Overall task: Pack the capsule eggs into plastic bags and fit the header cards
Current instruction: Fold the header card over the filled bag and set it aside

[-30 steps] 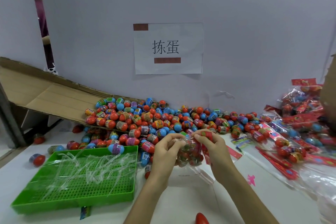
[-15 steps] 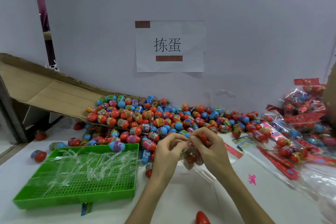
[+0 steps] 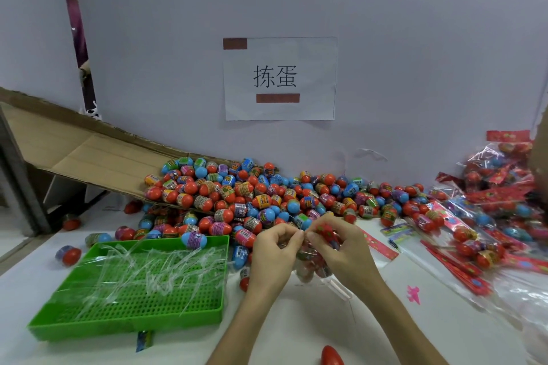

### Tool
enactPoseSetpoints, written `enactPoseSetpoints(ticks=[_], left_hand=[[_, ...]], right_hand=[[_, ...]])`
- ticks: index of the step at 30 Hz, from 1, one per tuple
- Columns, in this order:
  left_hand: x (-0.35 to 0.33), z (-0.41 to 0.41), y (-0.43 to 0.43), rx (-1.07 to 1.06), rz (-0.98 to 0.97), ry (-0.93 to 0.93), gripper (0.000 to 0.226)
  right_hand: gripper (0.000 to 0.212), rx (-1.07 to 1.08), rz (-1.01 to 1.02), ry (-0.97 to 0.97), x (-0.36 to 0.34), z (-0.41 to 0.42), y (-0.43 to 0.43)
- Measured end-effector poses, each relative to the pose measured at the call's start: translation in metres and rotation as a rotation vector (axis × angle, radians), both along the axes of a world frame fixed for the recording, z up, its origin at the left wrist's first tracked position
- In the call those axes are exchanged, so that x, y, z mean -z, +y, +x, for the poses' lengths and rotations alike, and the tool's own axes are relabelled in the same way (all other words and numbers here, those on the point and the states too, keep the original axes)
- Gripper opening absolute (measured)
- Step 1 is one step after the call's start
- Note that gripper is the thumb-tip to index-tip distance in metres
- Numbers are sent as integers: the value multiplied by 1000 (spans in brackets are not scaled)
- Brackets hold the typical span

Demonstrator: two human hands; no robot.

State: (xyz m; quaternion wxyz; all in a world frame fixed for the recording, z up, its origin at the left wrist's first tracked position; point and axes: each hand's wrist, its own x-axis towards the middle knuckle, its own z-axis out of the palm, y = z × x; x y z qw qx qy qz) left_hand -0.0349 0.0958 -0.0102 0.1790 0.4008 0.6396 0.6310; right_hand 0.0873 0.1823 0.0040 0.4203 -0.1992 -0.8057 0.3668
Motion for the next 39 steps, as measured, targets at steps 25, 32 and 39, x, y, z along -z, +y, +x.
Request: enactPoseSetpoints(ticks=[25,32,39], left_hand=[[-5,1,-3,132,4,-375,26],[-7,2,-4,-45,18,-285,23],[-9,2,-8,-24,76,-290,54]], right_hand=[[12,52,-222,99,-3,5,15],[23,6,-167,28,2,3,17],[7,-99,-319,-9,-6,9,17]])
